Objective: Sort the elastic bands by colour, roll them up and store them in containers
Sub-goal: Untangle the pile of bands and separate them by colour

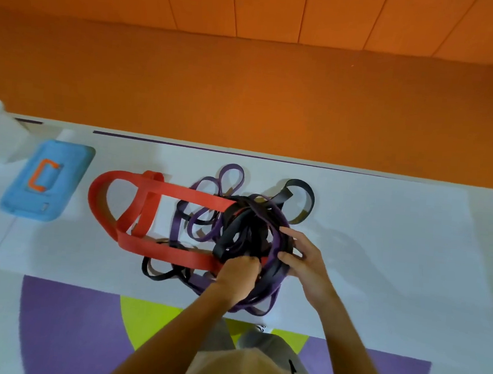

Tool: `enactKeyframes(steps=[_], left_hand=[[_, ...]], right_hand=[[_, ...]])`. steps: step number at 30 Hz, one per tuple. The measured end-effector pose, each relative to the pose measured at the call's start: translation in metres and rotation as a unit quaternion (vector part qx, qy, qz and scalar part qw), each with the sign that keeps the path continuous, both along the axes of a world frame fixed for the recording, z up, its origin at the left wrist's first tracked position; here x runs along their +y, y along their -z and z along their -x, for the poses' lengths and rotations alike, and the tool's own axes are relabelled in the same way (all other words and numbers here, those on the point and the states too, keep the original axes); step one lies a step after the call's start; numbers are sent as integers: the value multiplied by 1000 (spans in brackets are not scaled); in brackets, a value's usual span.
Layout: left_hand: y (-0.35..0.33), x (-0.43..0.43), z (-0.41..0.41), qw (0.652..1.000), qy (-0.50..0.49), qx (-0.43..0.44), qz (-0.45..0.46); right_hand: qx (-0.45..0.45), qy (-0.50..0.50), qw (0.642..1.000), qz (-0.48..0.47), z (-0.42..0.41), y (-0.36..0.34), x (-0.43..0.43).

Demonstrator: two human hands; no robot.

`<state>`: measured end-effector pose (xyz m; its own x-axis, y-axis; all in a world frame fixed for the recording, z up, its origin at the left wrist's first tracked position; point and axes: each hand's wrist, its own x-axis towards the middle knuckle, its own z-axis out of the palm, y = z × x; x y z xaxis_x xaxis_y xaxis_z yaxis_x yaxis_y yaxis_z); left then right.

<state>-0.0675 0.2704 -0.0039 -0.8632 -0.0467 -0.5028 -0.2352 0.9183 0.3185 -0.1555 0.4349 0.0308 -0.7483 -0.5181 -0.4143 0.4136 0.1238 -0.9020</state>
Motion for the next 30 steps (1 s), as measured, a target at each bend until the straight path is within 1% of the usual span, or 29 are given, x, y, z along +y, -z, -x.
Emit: enactKeyframes(steps=[1,3,5,6,8,10,11,12,14,16,19,21,24,26,29,30], left_hand=[[0,7,0,1000,6,-12,11],[5,14,-1,999,21,-38,-9],[10,11,-5,994,21,-66,-82],[12,7,-9,990,21,-66,-124],[14,-6,-20,980,-18,-39,-194],[10,-22,-31,961,-102,10,-258],[9,-31,-35,953,-141,43,-265],[8,-41,-36,948,-178,75,-254],[7,-60,-33,941,-245,117,-199],[7,-76,-23,938,-282,127,-156],[9,-91,-7,928,-319,118,-155],[10,-94,4,929,-308,124,-165],[13,-93,19,946,-247,112,-180],[16,-91,27,952,-224,99,-182],[20,-92,34,950,-228,104,-185],[22,-94,36,950,-226,105,-188]], right_hand=[[26,-17,999,-8,-2,0,-5],[66,-30,997,-26,-5,4,-13],[71,-25,996,-47,-6,12,-15],[63,-24,996,-65,-6,19,-13],[44,-28,992,-116,-7,33,-9],[47,-37,983,-175,-12,46,-6],[55,-36,978,-198,-15,50,-5],[64,-24,975,-213,-18,54,-5],[67,26,973,-220,-21,56,-7],[59,73,972,-214,-21,56,-14],[75,96,971,-204,-28,54,-27],[99,95,971,-194,-32,52,-36],[116,54,972,-196,-34,46,-52],[119,37,963,-240,-36,43,-64],[122,1,917,-380,-38,43,-79],[116,-3,903,-414,-38,46,-83]])
